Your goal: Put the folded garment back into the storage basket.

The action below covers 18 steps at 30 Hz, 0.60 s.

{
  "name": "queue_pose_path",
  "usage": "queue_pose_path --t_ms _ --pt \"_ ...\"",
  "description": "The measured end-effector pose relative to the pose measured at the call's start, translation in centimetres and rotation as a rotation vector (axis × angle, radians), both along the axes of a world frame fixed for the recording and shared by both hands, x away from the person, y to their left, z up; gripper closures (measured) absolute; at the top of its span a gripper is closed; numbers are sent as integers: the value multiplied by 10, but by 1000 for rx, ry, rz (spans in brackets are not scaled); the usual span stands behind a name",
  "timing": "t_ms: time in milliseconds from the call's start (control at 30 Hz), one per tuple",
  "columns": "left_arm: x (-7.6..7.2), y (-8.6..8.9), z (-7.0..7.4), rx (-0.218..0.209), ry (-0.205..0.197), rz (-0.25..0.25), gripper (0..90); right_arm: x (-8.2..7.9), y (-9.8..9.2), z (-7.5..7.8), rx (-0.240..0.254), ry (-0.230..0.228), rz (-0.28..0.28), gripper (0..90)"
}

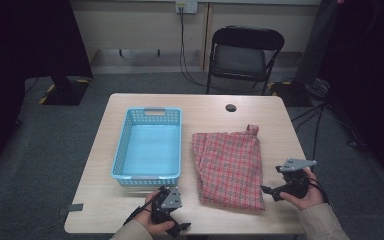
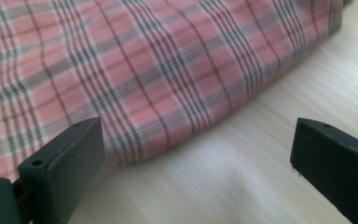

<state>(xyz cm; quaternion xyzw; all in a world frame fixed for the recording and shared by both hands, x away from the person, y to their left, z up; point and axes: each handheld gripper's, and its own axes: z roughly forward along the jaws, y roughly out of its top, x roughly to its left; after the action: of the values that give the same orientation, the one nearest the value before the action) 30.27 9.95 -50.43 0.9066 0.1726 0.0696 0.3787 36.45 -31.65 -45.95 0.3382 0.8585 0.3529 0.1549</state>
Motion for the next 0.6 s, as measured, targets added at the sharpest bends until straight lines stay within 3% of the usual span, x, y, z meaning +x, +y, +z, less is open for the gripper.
queue_pose_path --t_ms 200,600 --pt "0 0 0 0 -1 0 0 6 19 5 4 -10 61 15" --pt "0 0 0 1 0 -1 0 22 46 6 24 -25 131 17"
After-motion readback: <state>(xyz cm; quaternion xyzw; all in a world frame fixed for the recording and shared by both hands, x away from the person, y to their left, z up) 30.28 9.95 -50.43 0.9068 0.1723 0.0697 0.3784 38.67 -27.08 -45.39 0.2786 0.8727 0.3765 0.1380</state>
